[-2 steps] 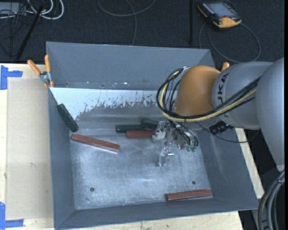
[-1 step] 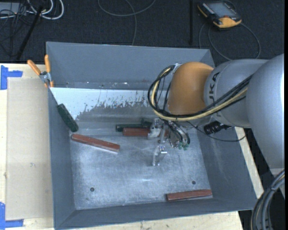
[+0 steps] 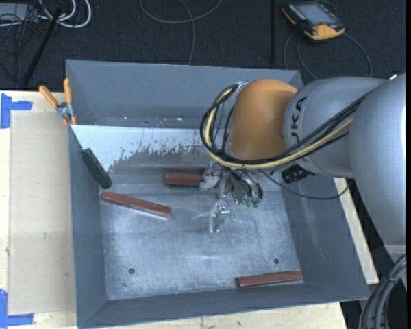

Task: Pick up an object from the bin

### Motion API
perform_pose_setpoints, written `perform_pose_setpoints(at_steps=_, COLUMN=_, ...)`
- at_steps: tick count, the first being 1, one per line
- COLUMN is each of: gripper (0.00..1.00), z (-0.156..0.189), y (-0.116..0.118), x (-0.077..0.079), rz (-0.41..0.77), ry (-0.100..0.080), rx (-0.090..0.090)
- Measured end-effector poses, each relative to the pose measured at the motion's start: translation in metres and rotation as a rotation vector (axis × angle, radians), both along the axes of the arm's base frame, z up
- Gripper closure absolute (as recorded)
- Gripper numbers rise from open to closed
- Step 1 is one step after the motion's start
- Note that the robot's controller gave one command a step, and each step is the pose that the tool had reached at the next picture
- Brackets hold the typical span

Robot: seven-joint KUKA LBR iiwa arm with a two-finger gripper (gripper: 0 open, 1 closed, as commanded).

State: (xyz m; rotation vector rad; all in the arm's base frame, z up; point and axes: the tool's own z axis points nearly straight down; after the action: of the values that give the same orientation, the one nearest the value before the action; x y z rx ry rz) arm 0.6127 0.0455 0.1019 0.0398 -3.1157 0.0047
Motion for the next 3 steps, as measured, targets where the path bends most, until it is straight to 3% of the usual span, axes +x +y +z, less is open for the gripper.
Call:
perform_pose_setpoints(at_steps=1, gripper=1.0, z=-0.0249, y=0.0192, x=0.0052, rz=-0.09, ry=-0.046, rx=0.004)
perform_pose_setpoints(at_steps=2, gripper=0.0, z=-0.0272, y=0.0207, x=-0.0021, rz=-0.088, ry=-0.01, rx=0.003)
perform_pose_setpoints(at_steps=3, gripper=0.0, z=-0.0273, y=0.0207, x=-0.002, rz=-0.087, ry=-0.011, rx=0.002)
